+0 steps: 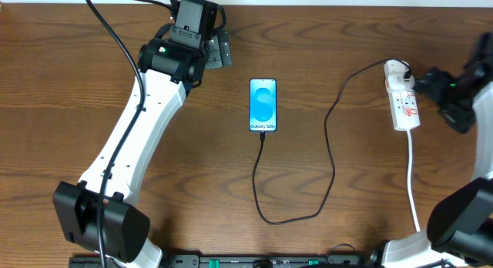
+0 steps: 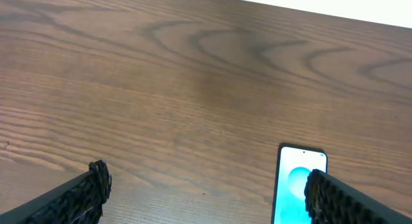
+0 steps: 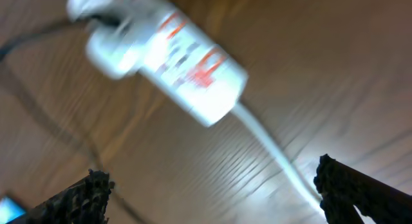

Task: Plug charger to phone and switch on socket
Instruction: 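Raise the left gripper and move the right gripper toward the power strip, then press the orange switch on the white power strip with the right gripper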

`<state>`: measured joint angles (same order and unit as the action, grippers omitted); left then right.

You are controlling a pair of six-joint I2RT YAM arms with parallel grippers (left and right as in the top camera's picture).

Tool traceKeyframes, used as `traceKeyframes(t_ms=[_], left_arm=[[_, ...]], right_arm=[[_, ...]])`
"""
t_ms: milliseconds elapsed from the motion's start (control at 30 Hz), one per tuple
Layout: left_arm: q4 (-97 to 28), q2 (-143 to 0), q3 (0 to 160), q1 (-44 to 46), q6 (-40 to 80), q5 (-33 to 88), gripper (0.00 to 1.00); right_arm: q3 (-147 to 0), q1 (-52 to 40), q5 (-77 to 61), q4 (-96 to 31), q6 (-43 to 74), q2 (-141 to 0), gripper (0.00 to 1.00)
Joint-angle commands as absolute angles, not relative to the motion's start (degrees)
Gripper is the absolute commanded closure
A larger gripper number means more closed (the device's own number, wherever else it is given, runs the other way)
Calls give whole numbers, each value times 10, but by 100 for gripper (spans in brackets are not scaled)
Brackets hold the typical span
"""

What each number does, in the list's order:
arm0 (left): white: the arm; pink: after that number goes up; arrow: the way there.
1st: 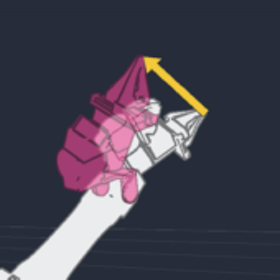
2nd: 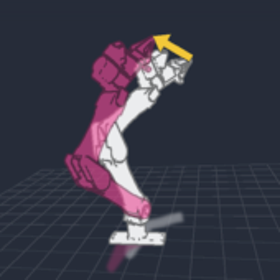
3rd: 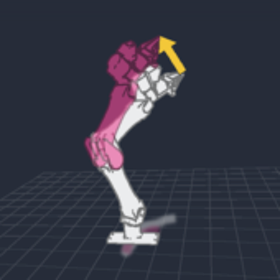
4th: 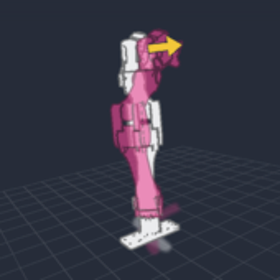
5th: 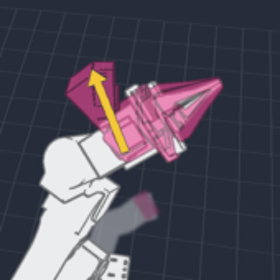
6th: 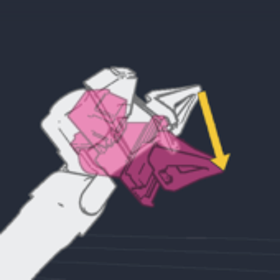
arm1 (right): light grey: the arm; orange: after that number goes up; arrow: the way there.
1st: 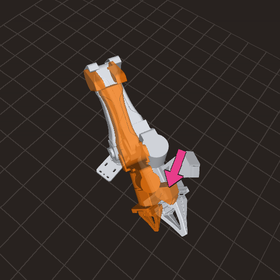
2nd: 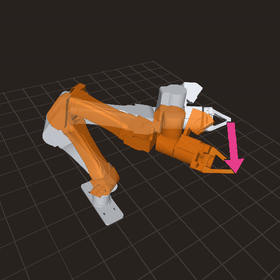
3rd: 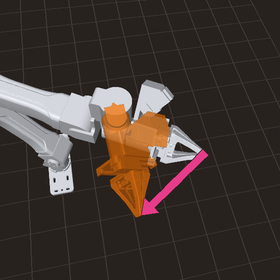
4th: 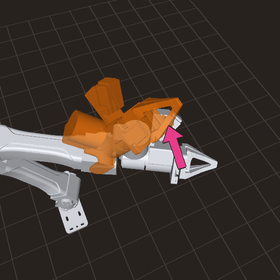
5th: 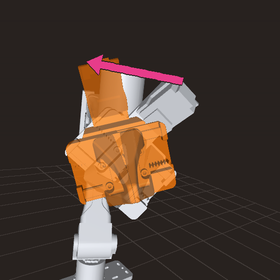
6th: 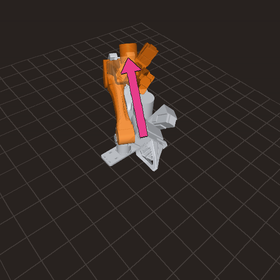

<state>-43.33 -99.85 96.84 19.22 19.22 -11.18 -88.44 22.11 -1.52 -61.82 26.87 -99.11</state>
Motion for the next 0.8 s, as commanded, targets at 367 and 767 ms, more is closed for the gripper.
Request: traceKeyframes(t_ms=[367,767], left_arm=[[-435,-1001,966,189,187,-125,2],[-435,-1001,966,189,187,-125,2]], right_arm=[[-892,274,30,-509,298,-1155,1],[-892,274,-22,-426,369,-1219,1]])
